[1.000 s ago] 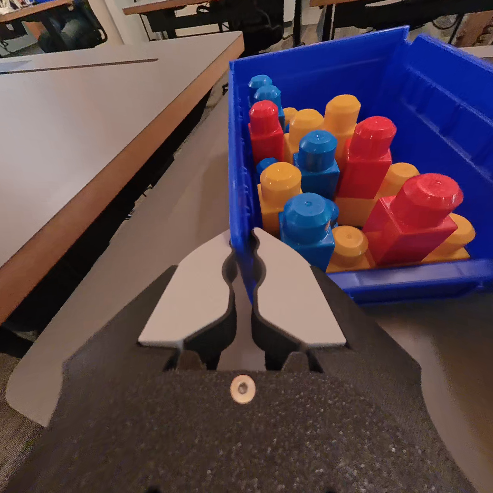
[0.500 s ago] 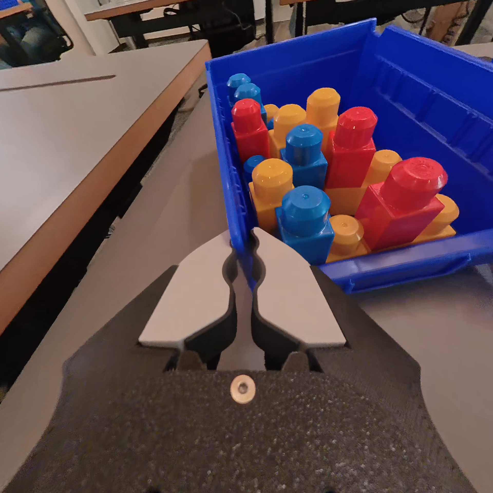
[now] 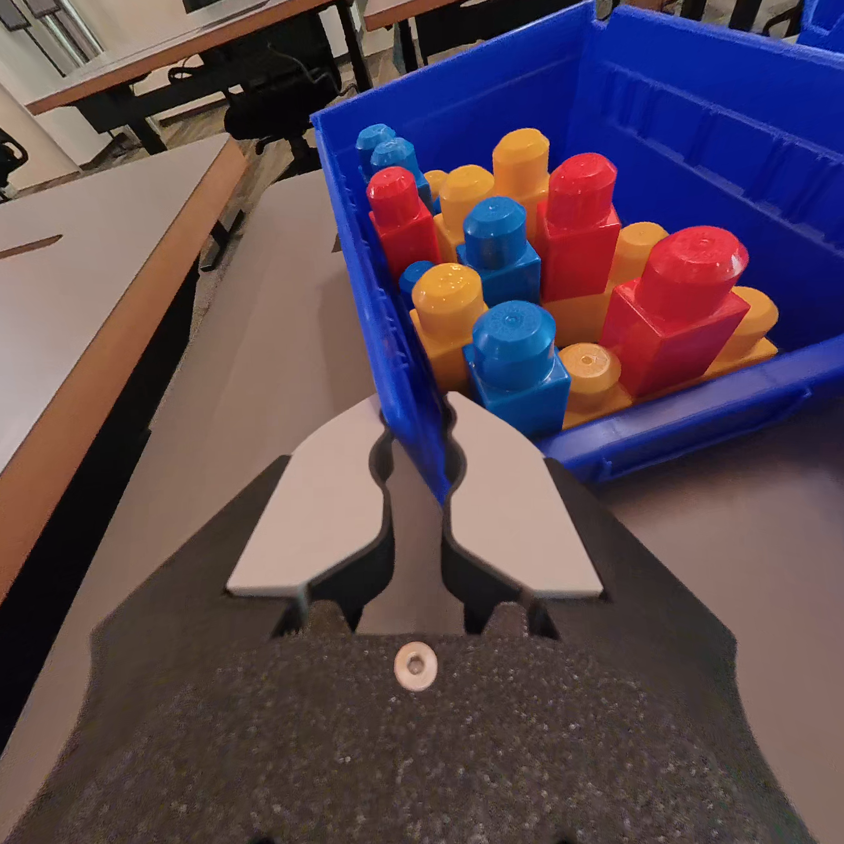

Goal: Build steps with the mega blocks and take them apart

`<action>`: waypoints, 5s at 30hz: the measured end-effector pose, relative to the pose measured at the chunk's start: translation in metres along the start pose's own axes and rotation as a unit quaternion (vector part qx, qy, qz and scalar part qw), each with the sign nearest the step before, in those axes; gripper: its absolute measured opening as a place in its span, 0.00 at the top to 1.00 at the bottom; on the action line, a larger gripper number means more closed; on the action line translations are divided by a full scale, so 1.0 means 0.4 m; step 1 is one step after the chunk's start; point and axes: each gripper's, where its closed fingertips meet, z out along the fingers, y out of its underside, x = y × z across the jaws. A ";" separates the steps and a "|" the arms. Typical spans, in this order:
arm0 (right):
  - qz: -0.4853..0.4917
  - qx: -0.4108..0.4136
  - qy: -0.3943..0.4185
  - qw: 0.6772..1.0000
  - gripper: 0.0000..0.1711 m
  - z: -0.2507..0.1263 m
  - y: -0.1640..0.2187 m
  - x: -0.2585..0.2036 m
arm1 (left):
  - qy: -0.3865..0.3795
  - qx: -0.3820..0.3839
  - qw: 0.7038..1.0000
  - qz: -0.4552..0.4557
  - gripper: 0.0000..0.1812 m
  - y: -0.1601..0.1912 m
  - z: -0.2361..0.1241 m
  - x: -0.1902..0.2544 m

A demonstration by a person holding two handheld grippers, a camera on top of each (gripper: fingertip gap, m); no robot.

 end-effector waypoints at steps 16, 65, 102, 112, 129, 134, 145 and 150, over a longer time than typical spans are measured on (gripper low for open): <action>0.054 -0.059 0.045 0.996 0.98 -0.154 0.067 0.212 | 0.018 0.028 0.999 -0.031 0.80 0.015 -0.073 0.023; 0.096 -0.079 0.267 0.956 0.97 -0.166 0.143 0.909 | 0.008 0.075 0.996 -0.042 0.84 0.026 -0.072 0.031; 0.017 0.198 -0.003 0.980 0.81 -0.068 -0.366 0.480 | -0.012 0.086 0.996 -0.034 0.88 0.005 -0.112 0.020; 0.022 0.202 -0.056 0.978 0.87 0.027 -0.235 0.407 | 0.017 0.052 0.999 0.003 0.87 -0.069 -0.181 0.128; 0.050 0.182 -0.072 0.979 0.90 0.033 -0.205 0.422 | -0.026 -0.087 0.996 -0.001 0.79 -0.029 -0.029 0.139; 0.059 0.187 -0.074 0.978 0.91 0.028 -0.209 0.426 | -0.033 -0.021 0.999 0.014 0.80 -0.126 -0.116 0.123; 0.050 0.183 -0.080 0.979 0.92 0.032 -0.204 0.408 | 0.152 0.151 0.977 -0.018 0.80 -0.414 -0.260 0.371; 0.040 0.178 -0.083 0.980 0.92 0.036 -0.200 0.399 | 0.218 0.143 0.965 0.012 0.80 -0.421 -0.191 0.610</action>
